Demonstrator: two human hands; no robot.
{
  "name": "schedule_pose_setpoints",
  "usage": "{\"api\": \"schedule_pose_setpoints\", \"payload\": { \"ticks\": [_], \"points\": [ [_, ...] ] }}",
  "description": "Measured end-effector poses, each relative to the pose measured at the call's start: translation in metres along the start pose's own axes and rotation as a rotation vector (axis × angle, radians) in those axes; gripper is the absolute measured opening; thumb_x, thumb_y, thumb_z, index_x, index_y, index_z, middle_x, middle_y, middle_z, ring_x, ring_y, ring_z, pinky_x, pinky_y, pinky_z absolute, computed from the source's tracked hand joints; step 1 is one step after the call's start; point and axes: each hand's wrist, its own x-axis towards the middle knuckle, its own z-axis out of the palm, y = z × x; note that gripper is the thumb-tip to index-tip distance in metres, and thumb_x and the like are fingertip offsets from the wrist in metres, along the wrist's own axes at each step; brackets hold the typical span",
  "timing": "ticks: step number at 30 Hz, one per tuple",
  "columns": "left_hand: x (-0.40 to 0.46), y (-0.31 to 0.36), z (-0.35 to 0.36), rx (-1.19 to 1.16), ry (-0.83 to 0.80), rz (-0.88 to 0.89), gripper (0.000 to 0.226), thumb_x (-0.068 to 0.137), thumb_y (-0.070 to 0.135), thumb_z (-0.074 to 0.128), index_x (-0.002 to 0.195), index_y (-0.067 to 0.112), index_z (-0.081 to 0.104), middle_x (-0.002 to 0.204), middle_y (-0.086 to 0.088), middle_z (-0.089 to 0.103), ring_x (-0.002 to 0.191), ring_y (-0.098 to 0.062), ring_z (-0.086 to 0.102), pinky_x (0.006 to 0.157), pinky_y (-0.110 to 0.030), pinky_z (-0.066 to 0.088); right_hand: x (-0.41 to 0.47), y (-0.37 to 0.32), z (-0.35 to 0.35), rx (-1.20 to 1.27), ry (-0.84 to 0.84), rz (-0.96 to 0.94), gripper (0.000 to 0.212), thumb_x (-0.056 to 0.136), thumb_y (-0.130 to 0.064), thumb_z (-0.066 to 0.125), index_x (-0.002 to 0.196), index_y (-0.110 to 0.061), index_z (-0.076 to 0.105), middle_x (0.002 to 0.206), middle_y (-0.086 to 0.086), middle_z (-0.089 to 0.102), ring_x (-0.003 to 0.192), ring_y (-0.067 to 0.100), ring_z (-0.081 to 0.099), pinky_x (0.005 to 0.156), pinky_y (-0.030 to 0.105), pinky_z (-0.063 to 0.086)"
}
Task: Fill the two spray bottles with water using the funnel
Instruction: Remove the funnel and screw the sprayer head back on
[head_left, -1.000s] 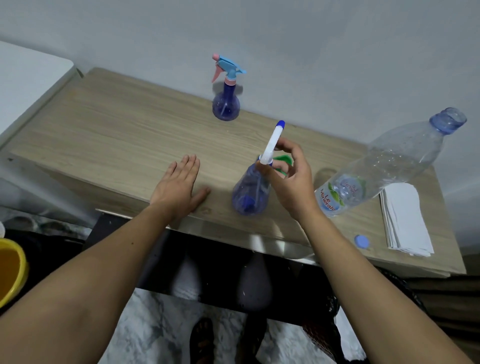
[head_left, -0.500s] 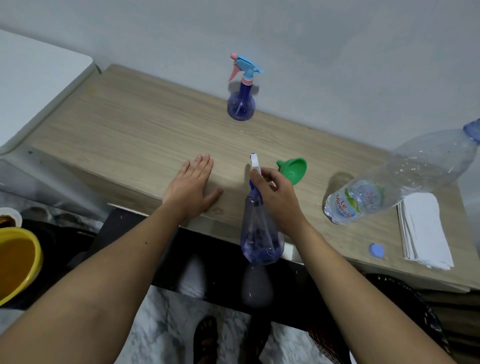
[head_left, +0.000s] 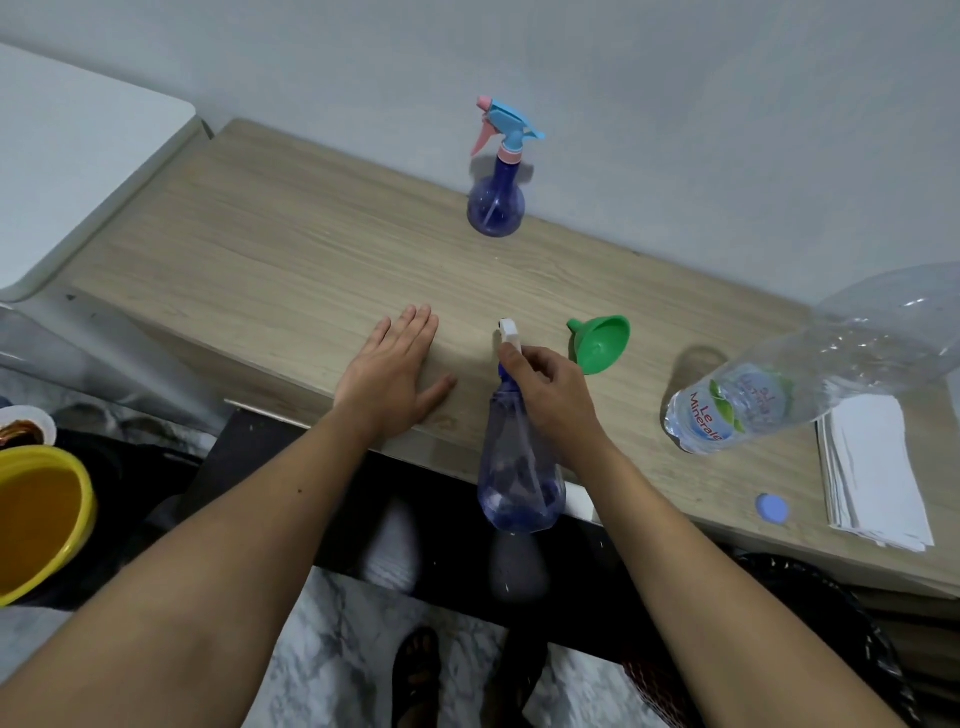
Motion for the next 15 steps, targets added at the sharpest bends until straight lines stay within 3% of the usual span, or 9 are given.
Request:
{"api": "schedule_pose_setpoints", "payload": {
  "ticks": [3,8,11,15],
  "points": [
    [0.0,0.0003,-0.0008,-0.007,0.007,-0.002,0.088,0.103,0.067,0.035,0.167,0.01,0.017,0.176,-0.007,0.016,0.164,-0.019,0.008,0.133,-0.041,0.005,0.001,0.0,0.0022,-0.012,-0.007,0.009,0.036,0.096,-0.054,0.069,0.104,-0.019,0.077,0.096,-0.005,0.078,0.084,0.005,0.07,0.08,0.022,0.049],
    [0.0,-0.0003,-0.0004,-0.003,0.019,0.004,0.088,0.102,0.067,0.034,0.167,0.01,0.02,0.176,-0.007,0.018,0.163,-0.02,0.01,0.133,-0.041,0.006,0.003,-0.0036,0.0018,-0.015,-0.003,0.011,0.037,0.096,-0.051,0.072,0.104,-0.016,0.078,0.093,-0.002,0.079,0.08,0.005,0.07,0.076,0.02,0.05],
    [0.0002,-0.0008,0.0007,0.0,0.022,0.005,0.088,0.101,0.068,0.032,0.166,0.009,0.021,0.175,-0.008,0.02,0.163,-0.021,0.011,0.133,-0.042,0.008,0.0041,-0.0026,0.0006,-0.027,-0.007,0.003,0.037,0.094,-0.051,0.074,0.099,-0.014,0.078,0.087,-0.002,0.077,0.075,0.008,0.068,0.073,0.026,0.052],
    [0.0001,-0.0007,0.0003,-0.001,0.015,0.006,0.089,0.101,0.069,0.03,0.167,0.009,0.02,0.175,-0.008,0.019,0.163,-0.021,0.01,0.133,-0.043,0.008,0.0025,0.0008,-0.0005,-0.064,0.008,0.001,0.052,0.083,-0.068,0.07,0.104,-0.021,0.079,0.096,-0.001,0.079,0.088,0.021,0.074,0.083,0.036,0.057]
  ]
}}
